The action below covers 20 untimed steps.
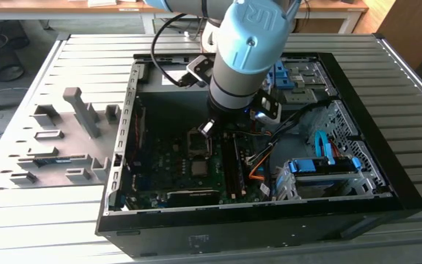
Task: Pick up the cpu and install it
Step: 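Close the cpu cover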
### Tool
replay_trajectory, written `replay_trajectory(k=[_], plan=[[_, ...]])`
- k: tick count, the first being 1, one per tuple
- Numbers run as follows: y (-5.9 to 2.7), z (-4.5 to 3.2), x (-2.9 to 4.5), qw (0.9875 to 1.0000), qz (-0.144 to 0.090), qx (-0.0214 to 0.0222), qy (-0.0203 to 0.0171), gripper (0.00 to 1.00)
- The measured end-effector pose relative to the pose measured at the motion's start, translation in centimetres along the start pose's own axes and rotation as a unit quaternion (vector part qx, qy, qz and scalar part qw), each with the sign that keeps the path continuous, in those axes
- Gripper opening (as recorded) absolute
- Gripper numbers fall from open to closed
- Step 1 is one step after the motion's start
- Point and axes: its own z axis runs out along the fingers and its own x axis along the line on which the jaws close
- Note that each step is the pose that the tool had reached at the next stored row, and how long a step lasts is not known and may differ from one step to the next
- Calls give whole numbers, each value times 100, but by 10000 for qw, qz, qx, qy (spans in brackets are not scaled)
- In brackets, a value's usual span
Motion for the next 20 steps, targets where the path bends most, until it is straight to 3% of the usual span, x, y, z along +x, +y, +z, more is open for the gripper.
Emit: replay_trajectory(k=[4,20], plan=[[-6,30,5,10000,-1,-18,-18,10],[51,40,71,10000,-2,-18,-19,10]])
